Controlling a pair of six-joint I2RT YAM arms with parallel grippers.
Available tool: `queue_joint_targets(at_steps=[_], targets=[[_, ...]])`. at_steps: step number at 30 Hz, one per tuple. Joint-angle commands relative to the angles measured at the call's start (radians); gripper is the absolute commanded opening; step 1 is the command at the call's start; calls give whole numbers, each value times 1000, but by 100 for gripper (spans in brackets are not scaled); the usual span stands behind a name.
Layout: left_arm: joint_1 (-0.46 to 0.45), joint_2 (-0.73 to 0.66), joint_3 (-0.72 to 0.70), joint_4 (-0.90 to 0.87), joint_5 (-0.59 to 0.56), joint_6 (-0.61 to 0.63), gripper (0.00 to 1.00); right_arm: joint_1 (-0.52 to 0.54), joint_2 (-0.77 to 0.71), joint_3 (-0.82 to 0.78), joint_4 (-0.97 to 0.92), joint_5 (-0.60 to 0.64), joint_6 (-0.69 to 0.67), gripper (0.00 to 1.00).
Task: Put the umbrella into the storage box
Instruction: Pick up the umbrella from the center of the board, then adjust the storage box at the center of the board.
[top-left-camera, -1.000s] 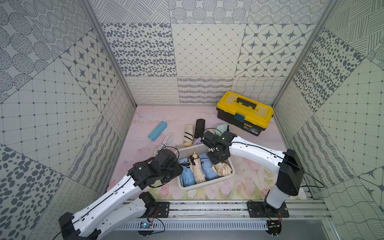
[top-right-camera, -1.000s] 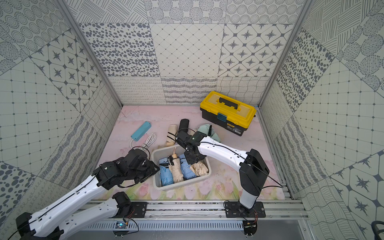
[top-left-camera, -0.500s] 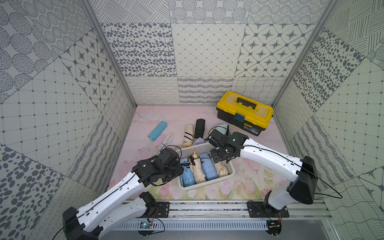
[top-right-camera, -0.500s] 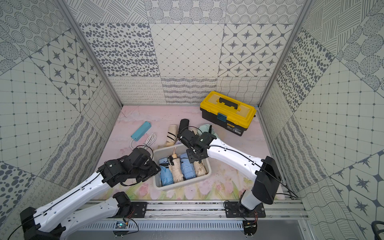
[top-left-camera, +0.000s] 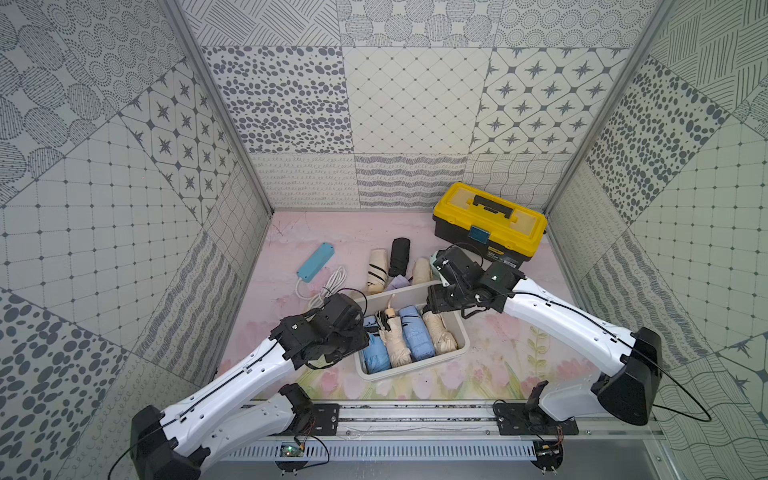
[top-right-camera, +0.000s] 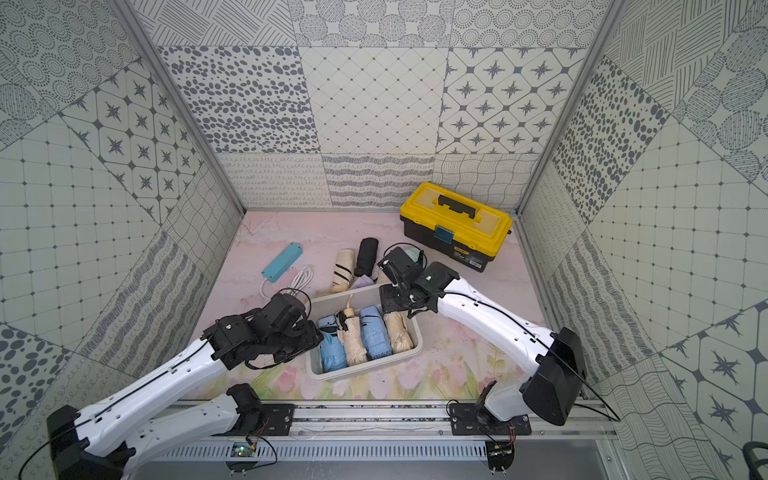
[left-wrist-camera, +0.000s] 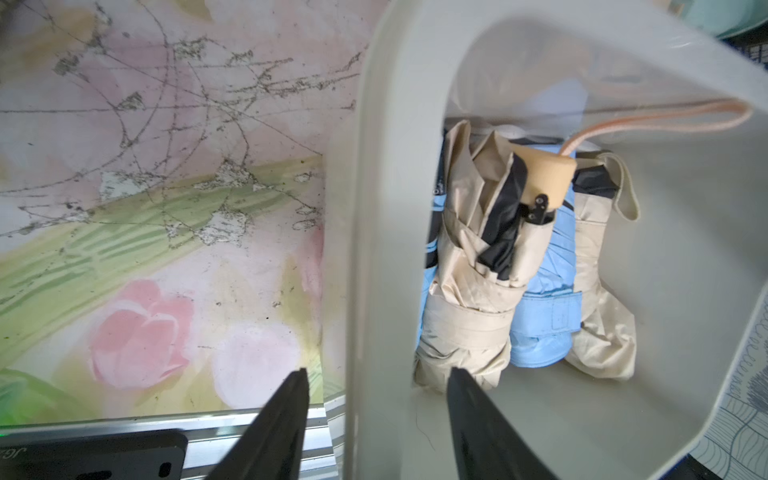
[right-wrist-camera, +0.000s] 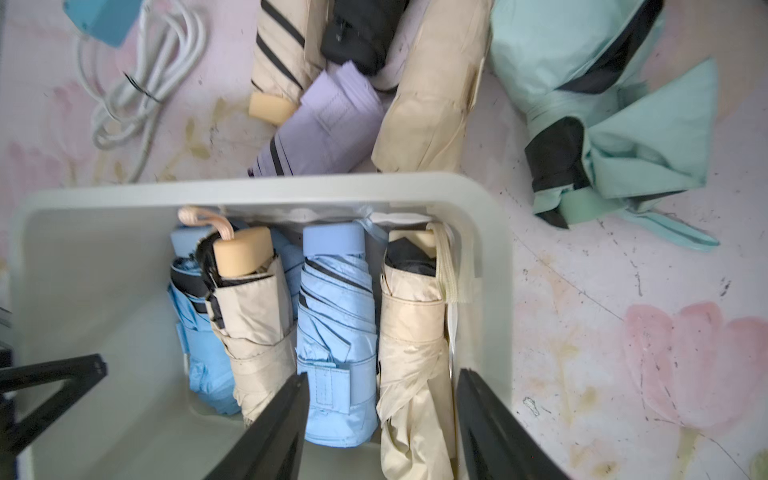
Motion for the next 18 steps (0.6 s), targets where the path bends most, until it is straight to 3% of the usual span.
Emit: queue_joint_targets(at_steps=[1,8,12,18], targets=[[15,38,27,0,-40,57,45,-90,-53,-21,100,-52,-20,64],[36,49,51,-92,-93,95,20,-299,-34,-133,249,-89,-171,78],[67,35,65,-157,-108,124,14,-371,35,-165,338,-134,-296,82],[115,20,57,-167,-82,158,12,-380,190,-132,397,-136,-513,87]])
